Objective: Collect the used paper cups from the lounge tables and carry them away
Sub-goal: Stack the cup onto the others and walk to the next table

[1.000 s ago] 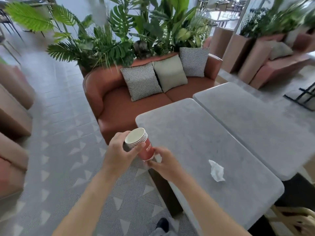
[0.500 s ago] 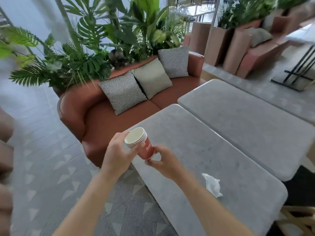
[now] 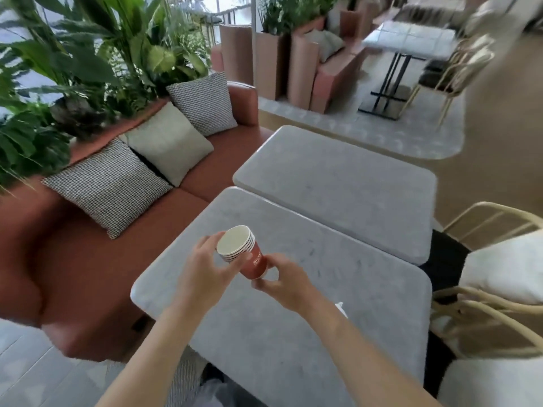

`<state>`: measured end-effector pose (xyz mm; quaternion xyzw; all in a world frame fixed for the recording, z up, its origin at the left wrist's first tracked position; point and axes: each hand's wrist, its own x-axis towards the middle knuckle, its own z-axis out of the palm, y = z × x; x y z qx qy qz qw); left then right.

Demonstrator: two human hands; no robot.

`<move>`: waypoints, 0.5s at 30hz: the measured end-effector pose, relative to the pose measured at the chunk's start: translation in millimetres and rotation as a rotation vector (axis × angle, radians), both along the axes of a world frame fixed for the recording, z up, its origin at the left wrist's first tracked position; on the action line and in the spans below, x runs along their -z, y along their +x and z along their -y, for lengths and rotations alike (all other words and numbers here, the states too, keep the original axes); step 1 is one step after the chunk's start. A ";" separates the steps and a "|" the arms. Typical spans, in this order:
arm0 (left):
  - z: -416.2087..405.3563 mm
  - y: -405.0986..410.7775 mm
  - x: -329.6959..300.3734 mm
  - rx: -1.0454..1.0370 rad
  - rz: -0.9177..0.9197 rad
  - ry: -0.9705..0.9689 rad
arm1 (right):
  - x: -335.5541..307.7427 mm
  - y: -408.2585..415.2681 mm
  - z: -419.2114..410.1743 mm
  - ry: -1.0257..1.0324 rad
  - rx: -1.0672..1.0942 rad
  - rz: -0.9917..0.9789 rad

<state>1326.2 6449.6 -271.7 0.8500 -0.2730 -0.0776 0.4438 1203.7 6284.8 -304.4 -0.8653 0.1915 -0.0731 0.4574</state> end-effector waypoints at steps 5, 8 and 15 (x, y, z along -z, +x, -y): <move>37.3 45.5 -12.9 0.154 -0.004 -0.050 | -17.1 17.7 11.9 0.003 0.177 -0.036; 59.3 65.3 -17.2 0.221 0.010 -0.066 | -25.0 29.2 16.4 -0.013 0.256 -0.031; 79.3 82.1 -6.3 0.408 -0.078 -0.116 | -20.3 29.3 6.3 0.010 0.435 -0.046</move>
